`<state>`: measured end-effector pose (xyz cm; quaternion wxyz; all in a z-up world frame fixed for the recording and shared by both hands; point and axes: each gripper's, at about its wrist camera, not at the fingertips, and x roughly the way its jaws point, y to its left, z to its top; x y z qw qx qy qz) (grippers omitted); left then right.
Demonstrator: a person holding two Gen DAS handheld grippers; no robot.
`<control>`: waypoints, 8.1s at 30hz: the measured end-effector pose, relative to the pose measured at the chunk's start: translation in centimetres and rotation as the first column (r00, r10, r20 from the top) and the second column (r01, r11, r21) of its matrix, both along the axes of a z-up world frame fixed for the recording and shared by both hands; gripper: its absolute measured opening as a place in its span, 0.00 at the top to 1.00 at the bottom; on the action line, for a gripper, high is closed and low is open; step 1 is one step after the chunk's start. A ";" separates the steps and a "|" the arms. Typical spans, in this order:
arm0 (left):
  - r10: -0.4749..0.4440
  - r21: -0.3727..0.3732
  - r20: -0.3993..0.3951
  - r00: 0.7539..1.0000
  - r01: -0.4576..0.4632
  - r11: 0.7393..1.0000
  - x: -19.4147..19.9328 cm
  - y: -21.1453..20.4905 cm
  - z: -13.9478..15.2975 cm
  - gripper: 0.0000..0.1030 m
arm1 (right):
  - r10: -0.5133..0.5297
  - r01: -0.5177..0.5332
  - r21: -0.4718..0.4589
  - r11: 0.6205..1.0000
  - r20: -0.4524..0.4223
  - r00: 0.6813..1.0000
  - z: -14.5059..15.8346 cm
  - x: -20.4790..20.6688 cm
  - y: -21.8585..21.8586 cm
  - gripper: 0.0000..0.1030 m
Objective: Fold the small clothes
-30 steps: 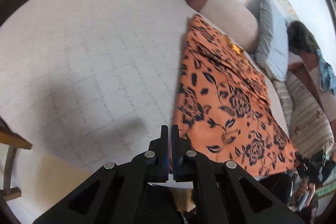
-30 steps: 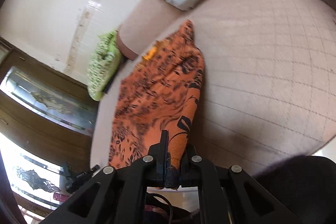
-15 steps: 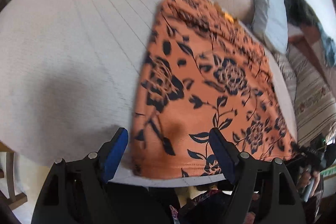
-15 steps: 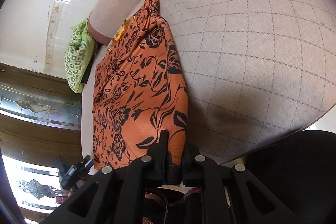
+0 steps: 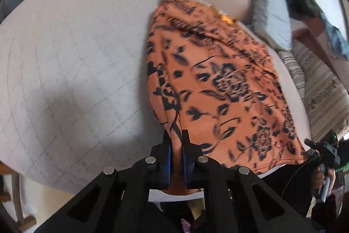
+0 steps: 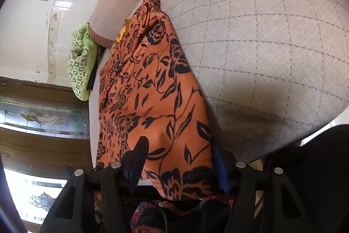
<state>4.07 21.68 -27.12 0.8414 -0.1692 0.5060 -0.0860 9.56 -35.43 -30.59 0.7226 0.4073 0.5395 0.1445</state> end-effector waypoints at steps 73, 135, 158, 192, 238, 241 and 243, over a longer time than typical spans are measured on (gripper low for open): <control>0.239 0.124 -0.021 0.971 -0.234 0.964 24.4 -3.4 0.9 0.24 | 0.566 -0.426 -0.537 0.728 0.121 0.816 3.2 34.5 33.7 0.62; 0.272 0.304 0.159 0.949 -0.309 0.901 23.4 -0.6 6.1 0.24 | 0.313 -0.121 -0.542 0.832 0.278 0.908 7.1 37.1 22.6 0.61; 0.256 0.404 0.021 0.966 -0.242 0.882 26.0 -1.3 2.3 0.23 | 0.404 -0.167 -0.746 0.644 0.147 0.903 2.6 43.3 26.0 0.56; 0.122 0.409 0.379 0.917 -0.284 0.867 18.1 -10.0 11.5 0.19 | 0.280 -0.045 -0.547 0.836 0.355 0.892 8.6 19.8 14.9 0.49; 0.087 0.506 0.203 0.975 -0.181 0.843 18.2 -13.4 5.6 0.18 | 0.121 0.043 -0.424 0.905 0.352 0.928 5.3 21.2 8.3 0.58; 0.099 0.555 0.120 0.988 -0.149 0.818 19.5 -13.2 3.5 0.18 | 0.104 0.030 -0.462 0.887 0.263 0.959 2.8 22.7 8.2 0.57; 0.102 0.571 0.039 0.994 -0.106 0.814 20.2 -12.9 1.6 0.18 | 0.102 0.018 -0.438 0.899 0.249 0.963 1.8 23.0 7.9 0.57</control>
